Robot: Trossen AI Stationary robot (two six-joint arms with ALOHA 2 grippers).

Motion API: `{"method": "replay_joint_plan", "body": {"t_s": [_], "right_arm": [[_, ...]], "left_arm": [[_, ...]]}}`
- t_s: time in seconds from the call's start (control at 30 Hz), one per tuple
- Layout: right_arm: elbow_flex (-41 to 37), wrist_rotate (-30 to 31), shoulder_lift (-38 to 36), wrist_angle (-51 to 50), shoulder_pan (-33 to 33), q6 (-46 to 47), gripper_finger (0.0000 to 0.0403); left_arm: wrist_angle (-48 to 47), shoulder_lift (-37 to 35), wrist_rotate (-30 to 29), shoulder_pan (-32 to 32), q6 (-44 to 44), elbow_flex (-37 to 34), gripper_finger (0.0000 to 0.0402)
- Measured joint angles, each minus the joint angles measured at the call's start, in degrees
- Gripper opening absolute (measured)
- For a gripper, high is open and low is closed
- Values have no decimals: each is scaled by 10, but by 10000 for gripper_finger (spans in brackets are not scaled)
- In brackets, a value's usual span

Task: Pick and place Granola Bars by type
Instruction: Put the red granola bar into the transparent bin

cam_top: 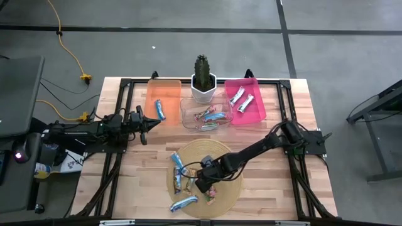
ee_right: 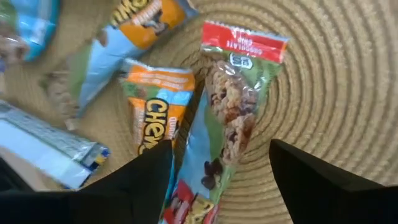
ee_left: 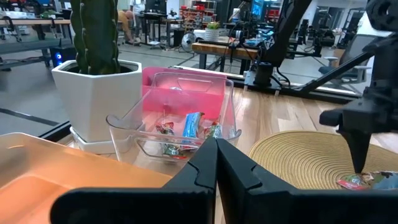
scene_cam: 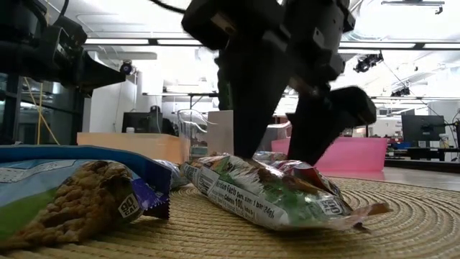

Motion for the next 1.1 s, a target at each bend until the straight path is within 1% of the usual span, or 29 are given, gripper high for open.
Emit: {"method": "replay_joint_plan", "body": {"t_s": [0.17, 0.37, 0.6, 0.83, 1.1], "right_arm": [[3, -28, 22, 38, 0, 1, 244], [3, -12, 24, 36, 0, 7, 222], [2, -17, 25, 32, -4, 8, 183], [1, -22, 26, 33, -5, 8, 137], [-1, -27, 23, 60, -10, 2, 93]], "left_arm": [[0, 0, 0, 0, 0, 0, 1], [0, 0, 0, 0, 0, 0, 1], [0, 0, 0, 0, 0, 0, 1], [0, 0, 0, 0, 0, 0, 1], [0, 0, 0, 0, 0, 0, 1]]}}
